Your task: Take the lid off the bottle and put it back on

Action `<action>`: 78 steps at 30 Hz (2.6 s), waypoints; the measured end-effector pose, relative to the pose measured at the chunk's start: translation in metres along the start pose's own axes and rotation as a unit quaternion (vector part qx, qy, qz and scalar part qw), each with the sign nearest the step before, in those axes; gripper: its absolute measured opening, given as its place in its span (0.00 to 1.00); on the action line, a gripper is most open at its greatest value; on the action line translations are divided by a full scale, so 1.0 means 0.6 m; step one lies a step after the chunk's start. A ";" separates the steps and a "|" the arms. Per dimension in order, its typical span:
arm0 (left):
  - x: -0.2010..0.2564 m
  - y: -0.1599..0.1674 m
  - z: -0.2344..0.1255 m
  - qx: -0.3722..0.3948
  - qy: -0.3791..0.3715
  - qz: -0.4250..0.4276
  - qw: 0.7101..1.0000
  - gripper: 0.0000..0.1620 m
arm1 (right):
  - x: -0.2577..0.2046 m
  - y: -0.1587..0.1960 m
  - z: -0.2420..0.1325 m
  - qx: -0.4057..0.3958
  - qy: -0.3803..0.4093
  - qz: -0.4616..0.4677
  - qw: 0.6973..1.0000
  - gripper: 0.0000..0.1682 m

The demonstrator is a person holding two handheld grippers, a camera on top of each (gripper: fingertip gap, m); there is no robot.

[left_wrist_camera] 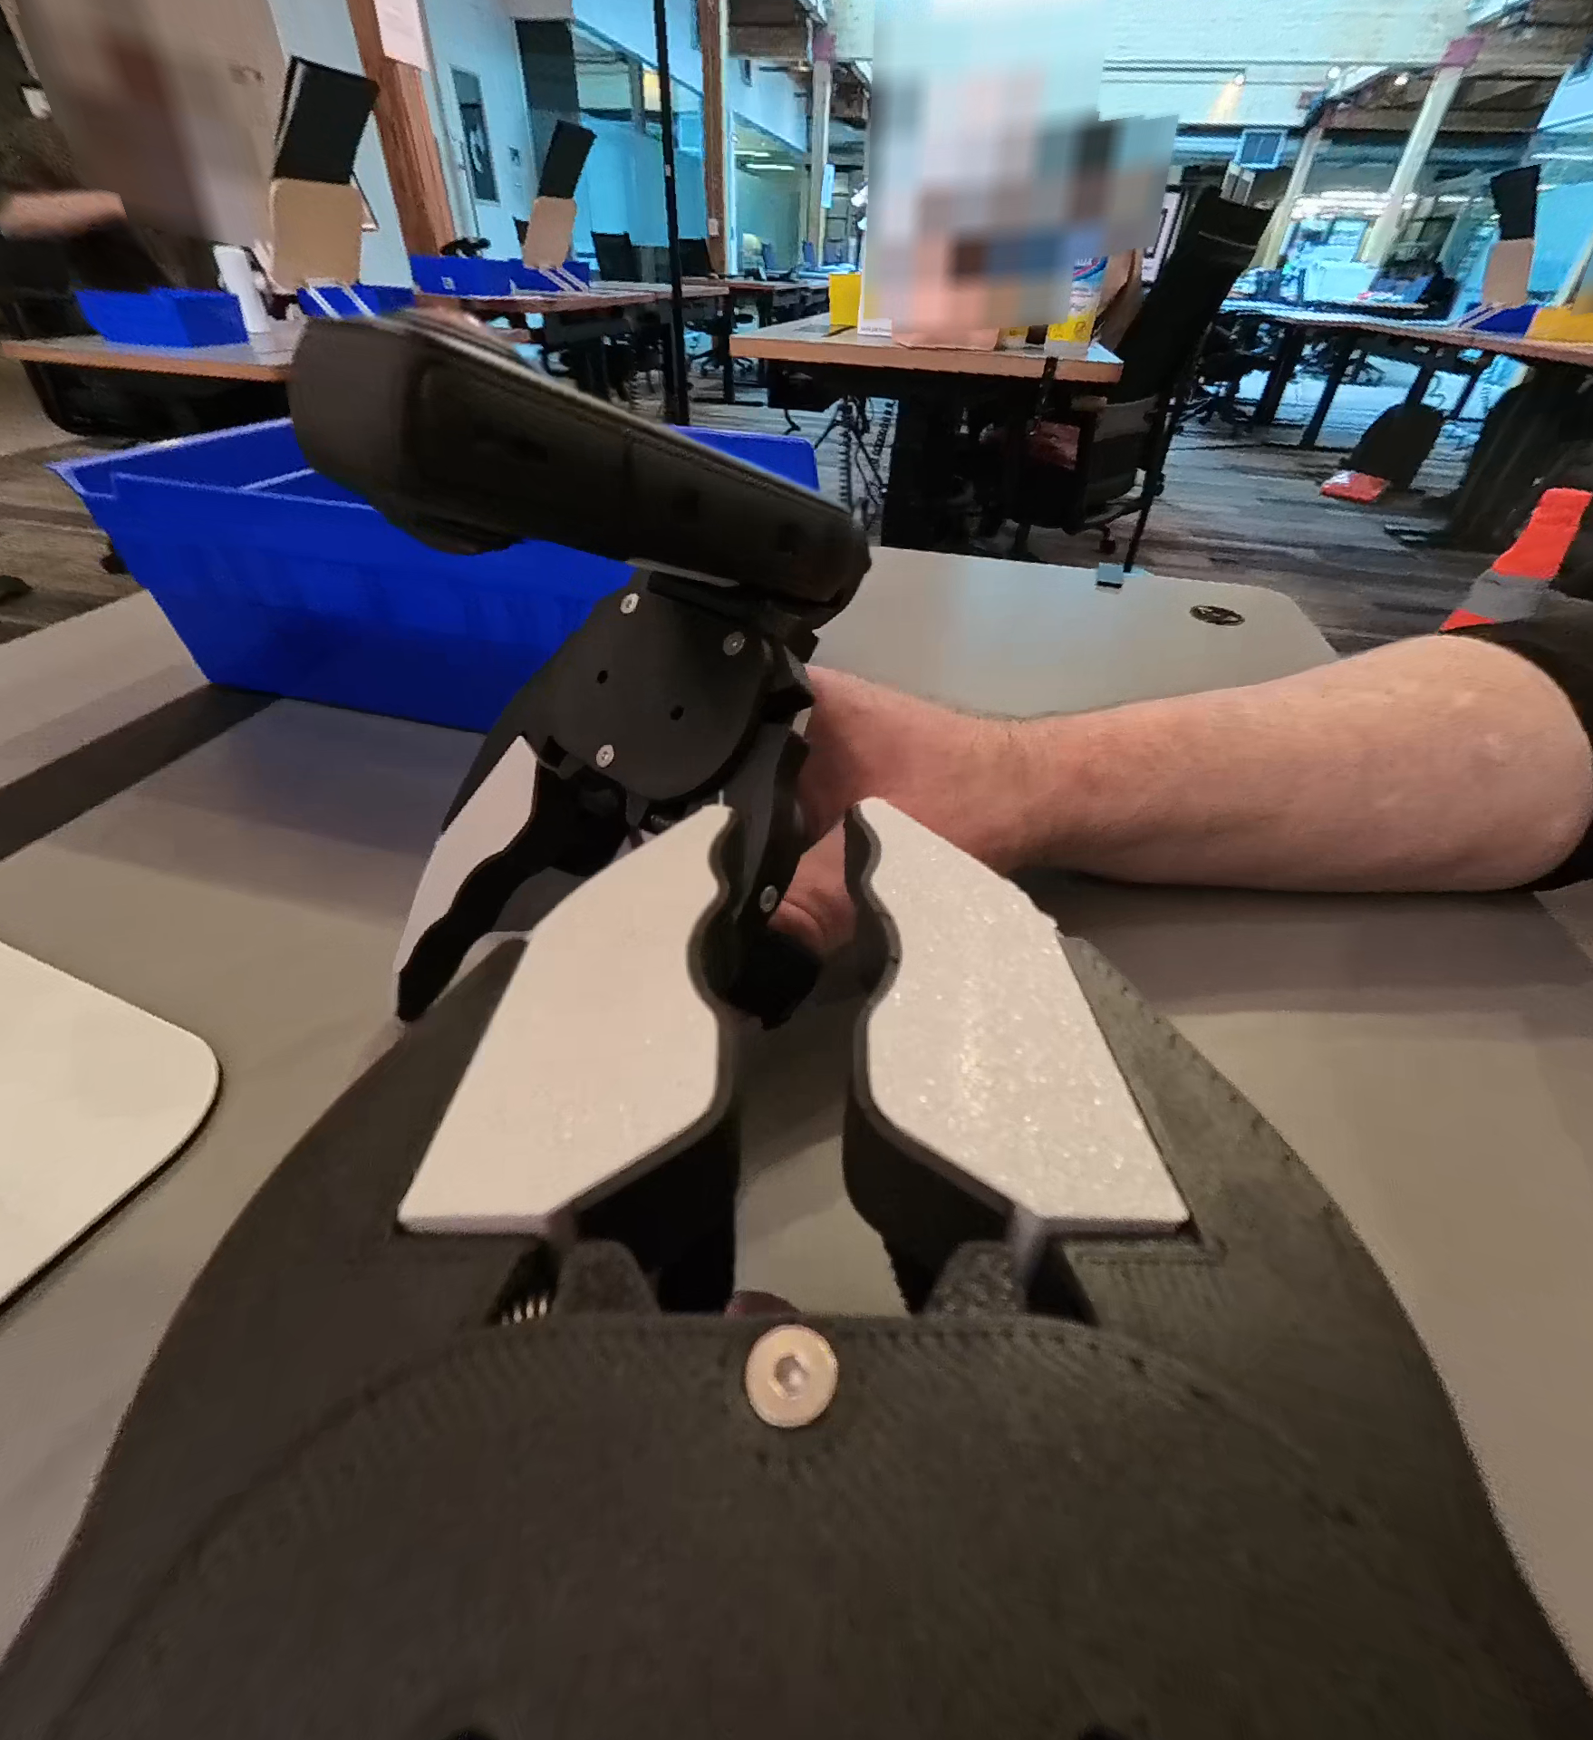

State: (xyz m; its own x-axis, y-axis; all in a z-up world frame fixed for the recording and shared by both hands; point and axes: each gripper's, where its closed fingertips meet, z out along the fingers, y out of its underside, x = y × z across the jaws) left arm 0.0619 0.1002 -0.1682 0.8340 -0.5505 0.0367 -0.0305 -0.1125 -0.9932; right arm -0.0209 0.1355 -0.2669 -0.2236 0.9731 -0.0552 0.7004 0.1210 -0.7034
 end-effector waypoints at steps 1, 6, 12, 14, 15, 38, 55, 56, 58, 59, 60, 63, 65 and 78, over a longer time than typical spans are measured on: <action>-0.003 -0.005 -0.005 0.007 -0.009 0.005 1.000 0.14 | 0.000 0.000 0.000 0.000 0.001 -0.001 1.000 0.50; -0.060 -0.046 -0.077 0.040 -0.124 0.037 0.991 0.22 | 0.000 -0.016 -0.015 0.034 0.005 -0.003 0.999 0.44; -0.164 -0.118 -0.304 0.076 -0.359 0.086 0.926 0.29 | 0.001 -0.080 -0.126 0.097 0.091 -0.045 0.990 0.43; -0.212 -0.122 -0.427 0.053 -0.478 0.092 0.872 0.34 | 0.022 -0.087 -0.192 0.119 0.141 -0.029 0.982 0.46; -0.235 -0.119 -0.498 0.045 -0.543 0.082 0.834 0.41 | 0.041 -0.085 -0.233 0.137 0.173 -0.014 0.975 0.47; -0.385 0.123 -0.735 -0.081 -0.589 -0.197 0.780 0.06 | 0.335 0.243 -0.429 0.173 0.220 0.314 0.907 0.12; -0.274 0.139 -0.785 -0.169 -0.387 -0.151 0.894 0.03 | 0.250 0.257 -0.428 0.118 0.127 0.220 0.960 0.07; -0.259 0.141 -0.792 -0.177 -0.372 -0.147 0.899 0.03 | 0.240 0.256 -0.426 0.121 0.112 0.216 0.962 0.06; -0.227 0.145 -0.804 -0.183 -0.338 -0.153 0.910 0.03 | 0.221 0.255 -0.421 0.124 0.088 0.208 0.966 0.05; -0.210 0.146 -0.808 -0.184 -0.323 -0.154 0.916 0.03 | 0.210 0.253 -0.418 0.125 0.077 0.198 0.969 0.04; -0.192 0.147 -0.810 -0.184 -0.305 -0.160 0.921 0.03 | 0.197 0.250 -0.413 0.128 0.059 0.193 0.971 0.04; -0.132 0.148 -0.801 -0.182 -0.241 -0.171 0.938 0.02 | 0.164 0.238 -0.399 0.144 0.014 0.184 0.972 0.04; -0.090 0.147 -0.780 -0.173 -0.195 -0.179 0.949 0.03 | 0.147 0.228 -0.388 0.149 -0.004 0.175 0.973 0.05; 0.054 0.128 -0.573 -0.198 0.035 -0.125 0.972 0.03 | 0.105 0.122 -0.276 0.113 -0.085 0.113 0.983 0.04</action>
State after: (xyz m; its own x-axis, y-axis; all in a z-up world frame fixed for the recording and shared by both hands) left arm -0.1027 -0.2109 -0.2053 0.8040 -0.5174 0.2931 -0.0520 -0.5521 -0.8321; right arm 0.1286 0.2379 -0.2042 -0.2027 0.9209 -0.3329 0.5809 -0.1605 -0.7980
